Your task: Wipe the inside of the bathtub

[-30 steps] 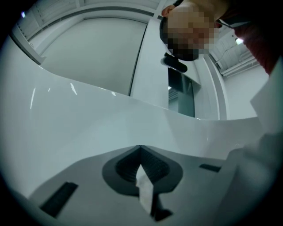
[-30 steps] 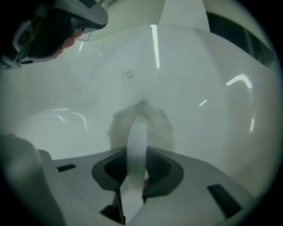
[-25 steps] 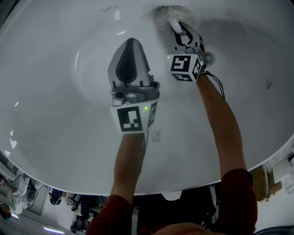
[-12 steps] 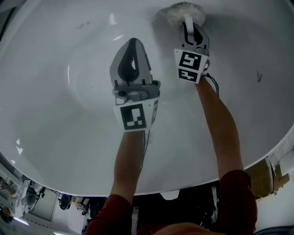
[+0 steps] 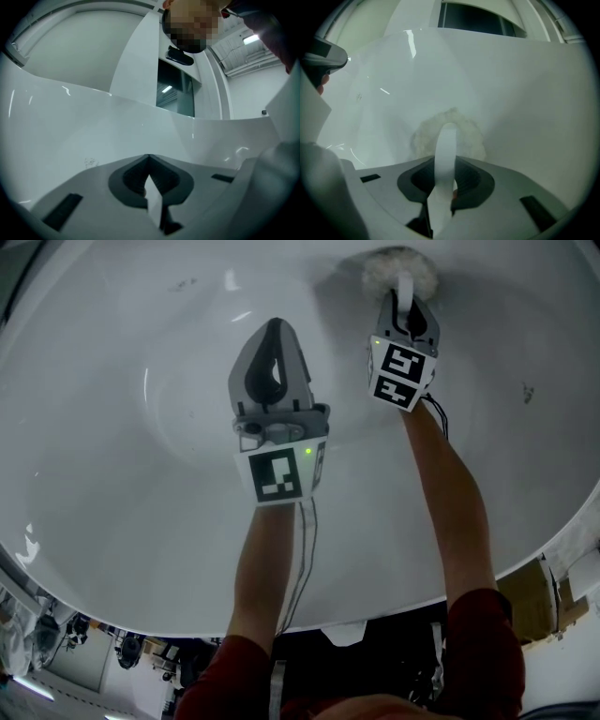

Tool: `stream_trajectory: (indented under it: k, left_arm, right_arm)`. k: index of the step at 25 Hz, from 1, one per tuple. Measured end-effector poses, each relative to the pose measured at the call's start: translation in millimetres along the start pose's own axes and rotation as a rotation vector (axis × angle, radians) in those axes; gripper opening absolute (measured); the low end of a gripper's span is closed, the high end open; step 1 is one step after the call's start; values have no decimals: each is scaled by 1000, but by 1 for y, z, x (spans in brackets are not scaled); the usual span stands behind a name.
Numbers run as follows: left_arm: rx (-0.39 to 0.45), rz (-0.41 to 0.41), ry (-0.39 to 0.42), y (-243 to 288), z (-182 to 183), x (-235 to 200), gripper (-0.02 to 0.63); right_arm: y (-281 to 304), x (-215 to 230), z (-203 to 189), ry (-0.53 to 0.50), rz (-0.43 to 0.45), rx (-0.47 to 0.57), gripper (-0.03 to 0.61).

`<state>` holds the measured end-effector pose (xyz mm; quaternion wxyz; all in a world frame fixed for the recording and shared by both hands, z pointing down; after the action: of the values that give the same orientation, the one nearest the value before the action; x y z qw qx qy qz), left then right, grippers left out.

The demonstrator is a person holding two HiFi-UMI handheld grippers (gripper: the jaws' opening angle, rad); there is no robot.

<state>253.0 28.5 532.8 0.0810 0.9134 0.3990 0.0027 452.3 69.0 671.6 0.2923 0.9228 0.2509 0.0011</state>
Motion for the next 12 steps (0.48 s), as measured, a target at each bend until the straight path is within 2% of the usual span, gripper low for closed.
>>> stream_trajectory:
  k: [3, 7, 10, 12]
  left_arm:
    - [4, 16, -1, -20, 6, 4, 15]
    - [17, 48, -3, -48, 30, -18, 15]
    - [22, 64, 4, -78, 53, -45, 15]
    - [38, 79, 12, -109, 70, -77, 15]
  right_arm:
    - [-23, 3, 2, -16, 12, 18, 92]
    - [-55, -21, 26, -17, 28, 44, 92]
    - [-89, -53, 47, -17, 44, 69, 92]
    - [-120, -91, 65, -18, 62, 91, 92]
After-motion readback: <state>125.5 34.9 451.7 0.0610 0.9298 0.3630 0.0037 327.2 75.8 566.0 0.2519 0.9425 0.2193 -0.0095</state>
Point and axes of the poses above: the fingertips, and each gripper's own axes: y forward along the fingers, x to its right, z out of its top, the point moved 8 cm from there along -y, backward along the fingers, and after that the axes turned 7 degrees about -z, right-handed, at the moved point
